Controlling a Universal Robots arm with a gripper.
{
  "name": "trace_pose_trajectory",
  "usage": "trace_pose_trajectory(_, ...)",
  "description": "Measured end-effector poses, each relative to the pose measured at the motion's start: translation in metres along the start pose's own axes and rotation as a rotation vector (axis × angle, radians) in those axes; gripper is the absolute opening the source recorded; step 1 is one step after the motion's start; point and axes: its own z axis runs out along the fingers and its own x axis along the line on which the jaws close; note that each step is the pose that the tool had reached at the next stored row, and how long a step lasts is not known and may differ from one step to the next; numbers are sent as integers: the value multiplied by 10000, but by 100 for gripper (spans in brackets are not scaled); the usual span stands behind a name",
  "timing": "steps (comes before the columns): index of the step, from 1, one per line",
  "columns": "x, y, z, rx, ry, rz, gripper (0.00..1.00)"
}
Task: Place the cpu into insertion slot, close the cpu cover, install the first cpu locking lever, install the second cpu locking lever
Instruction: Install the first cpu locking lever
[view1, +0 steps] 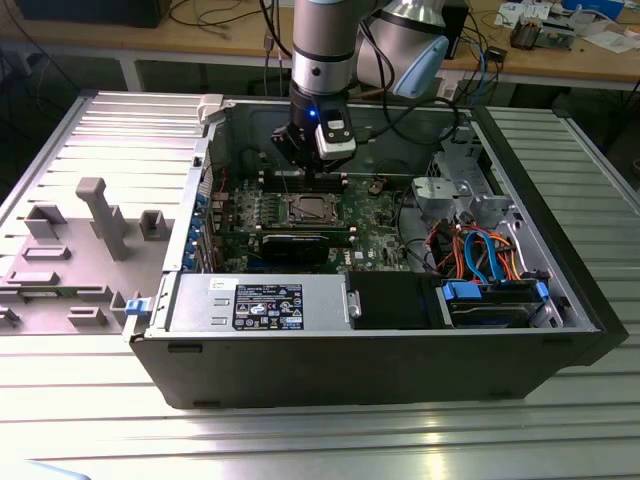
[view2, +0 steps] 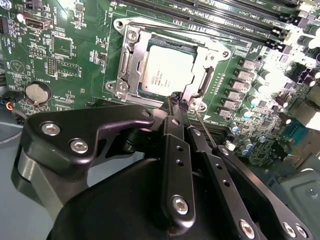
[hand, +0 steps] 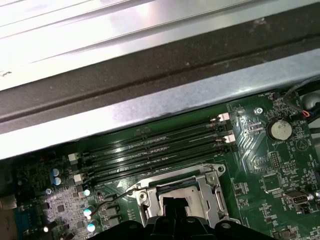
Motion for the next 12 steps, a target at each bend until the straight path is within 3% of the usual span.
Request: trace_pose_trajectory(12,0,0,0,11,6,-436,11)
